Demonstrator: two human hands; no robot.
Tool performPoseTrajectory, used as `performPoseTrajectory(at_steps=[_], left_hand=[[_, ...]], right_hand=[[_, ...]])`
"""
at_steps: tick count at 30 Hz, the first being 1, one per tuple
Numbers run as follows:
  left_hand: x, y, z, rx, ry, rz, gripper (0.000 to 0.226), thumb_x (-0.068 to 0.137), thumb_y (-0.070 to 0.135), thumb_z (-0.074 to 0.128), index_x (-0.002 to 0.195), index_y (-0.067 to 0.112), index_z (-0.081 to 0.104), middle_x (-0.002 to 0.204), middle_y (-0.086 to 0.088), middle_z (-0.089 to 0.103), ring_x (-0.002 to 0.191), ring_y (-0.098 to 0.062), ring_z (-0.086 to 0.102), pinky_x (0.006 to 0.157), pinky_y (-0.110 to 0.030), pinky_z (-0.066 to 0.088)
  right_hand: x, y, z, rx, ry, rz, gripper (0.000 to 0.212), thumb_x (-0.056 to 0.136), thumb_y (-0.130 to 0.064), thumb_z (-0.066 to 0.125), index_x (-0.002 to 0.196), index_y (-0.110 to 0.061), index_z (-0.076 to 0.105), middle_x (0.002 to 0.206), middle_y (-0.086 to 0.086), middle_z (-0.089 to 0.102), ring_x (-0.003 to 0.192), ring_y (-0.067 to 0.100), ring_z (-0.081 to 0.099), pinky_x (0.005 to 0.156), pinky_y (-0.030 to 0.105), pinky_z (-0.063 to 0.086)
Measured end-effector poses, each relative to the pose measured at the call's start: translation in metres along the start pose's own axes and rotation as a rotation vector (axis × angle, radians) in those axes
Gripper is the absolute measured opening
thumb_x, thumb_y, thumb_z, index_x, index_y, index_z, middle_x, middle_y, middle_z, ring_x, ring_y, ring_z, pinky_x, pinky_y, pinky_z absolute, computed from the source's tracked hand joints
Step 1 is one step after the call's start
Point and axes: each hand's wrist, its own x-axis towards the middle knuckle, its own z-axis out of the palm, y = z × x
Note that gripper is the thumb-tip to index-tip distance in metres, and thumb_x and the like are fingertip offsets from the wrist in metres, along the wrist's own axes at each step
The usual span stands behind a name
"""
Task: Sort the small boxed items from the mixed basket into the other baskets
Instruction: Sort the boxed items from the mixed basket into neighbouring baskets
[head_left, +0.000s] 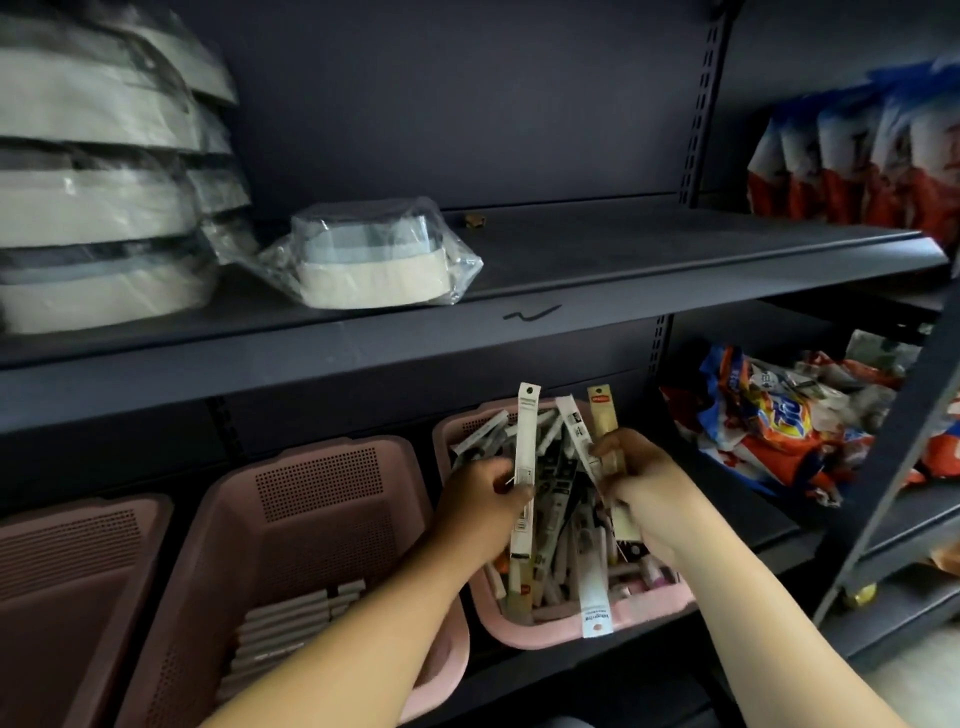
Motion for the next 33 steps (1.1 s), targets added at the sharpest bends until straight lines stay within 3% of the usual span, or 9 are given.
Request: performPoseTrajectory(at_steps=[2,5,9,13,17,22,25,27,33], left_hand=[[0.0,0.001,-0.012,-0.033,0.021,-0.003,0.009,0.1,0.023,0.068,0.092,0.023,0.072,0.086,-0.001,0.074,0.077,-0.012,0.072,0.073,-0.034,0.057],[-0.005,0.0,-0.037,-0.061,0.067,0.004,0.009,0.099,0.024,0.07,0.094,0.02,0.076,0.087,0.002,0.078,0.083,-0.015,0.074,0.08,-0.04,0.058],[-0.022,-0.012,-0.075,-0.02,0.147,0.046,0.033,0.094,0.021,0.076,0.064,0.021,0.061,0.054,0.016,0.059,0.05,0.0,0.051,0.054,-0.028,0.04],[-0.039,-0.027,-0.113,-0.007,0.185,0.066,0.03,0.086,0.036,0.077,0.076,0.007,0.072,0.071,-0.011,0.07,0.065,-0.023,0.066,0.066,-0.048,0.053],[-0.065,-0.037,-0.157,-0.058,0.199,0.059,0.055,0.086,0.065,0.064,0.08,0.012,0.076,0.074,-0.009,0.071,0.071,-0.024,0.071,0.073,-0.044,0.057],[-0.096,-0.055,-0.236,-0.125,0.39,0.008,0.02,0.096,0.022,0.073,0.077,0.026,0.073,0.069,0.013,0.072,0.069,0.0,0.066,0.07,-0.025,0.048],[-0.116,-0.07,-0.289,-0.106,0.499,-0.041,0.022,0.088,0.012,0.079,0.074,0.022,0.066,0.061,0.011,0.065,0.06,-0.001,0.059,0.061,-0.02,0.045],[-0.132,-0.081,-0.323,-0.081,0.557,-0.084,0.021,0.088,0.009,0.078,0.077,0.019,0.062,0.061,0.01,0.065,0.06,0.0,0.061,0.058,-0.016,0.044],[-0.18,-0.107,-0.407,-0.05,0.739,-0.132,0.027,0.086,0.002,0.08,0.085,0.026,0.068,0.075,0.005,0.068,0.07,-0.011,0.065,0.075,-0.032,0.051]], right_hand=[[0.002,-0.013,0.018,0.02,0.028,-0.062,0.04,0.086,0.021,0.048,0.089,-0.014,0.067,0.106,0.011,0.067,0.077,0.021,0.066,0.058,0.025,0.053],[0.004,-0.035,0.055,0.001,0.049,-0.049,0.038,0.097,0.0,0.052,0.082,-0.027,0.074,0.102,0.005,0.073,0.091,0.025,0.07,0.079,0.041,0.059],[-0.007,-0.066,0.106,-0.097,-0.045,0.0,0.02,0.1,-0.031,0.056,0.094,-0.026,0.075,0.089,0.0,0.076,0.081,0.019,0.071,0.067,0.03,0.057],[-0.019,-0.083,0.155,-0.186,-0.126,-0.162,0.021,0.094,-0.028,0.066,0.075,-0.019,0.069,0.066,-0.005,0.068,0.062,0.007,0.064,0.05,0.012,0.044],[-0.032,-0.097,0.194,-0.156,-0.149,-0.22,0.024,0.092,-0.023,0.067,0.071,-0.011,0.064,0.065,0.009,0.064,0.06,0.02,0.059,0.061,0.032,0.045],[-0.042,-0.122,0.24,-0.143,-0.267,-0.195,0.015,0.094,-0.023,0.062,0.083,-0.015,0.07,0.062,-0.007,0.067,0.057,0.004,0.063,0.055,0.019,0.049],[-0.047,-0.135,0.276,-0.217,-0.369,-0.202,0.012,0.09,-0.027,0.061,0.088,-0.021,0.072,0.076,-0.004,0.074,0.076,0.016,0.072,0.077,0.037,0.06],[-0.057,-0.145,0.304,-0.214,-0.446,-0.22,0.012,0.09,-0.021,0.061,0.088,-0.02,0.072,0.077,-0.001,0.075,0.075,0.019,0.073,0.077,0.039,0.058],[-0.081,-0.168,0.381,-0.22,-0.593,-0.274,0.012,0.09,-0.019,0.061,0.09,-0.023,0.073,0.083,-0.002,0.075,0.074,0.013,0.072,0.067,0.031,0.058]])
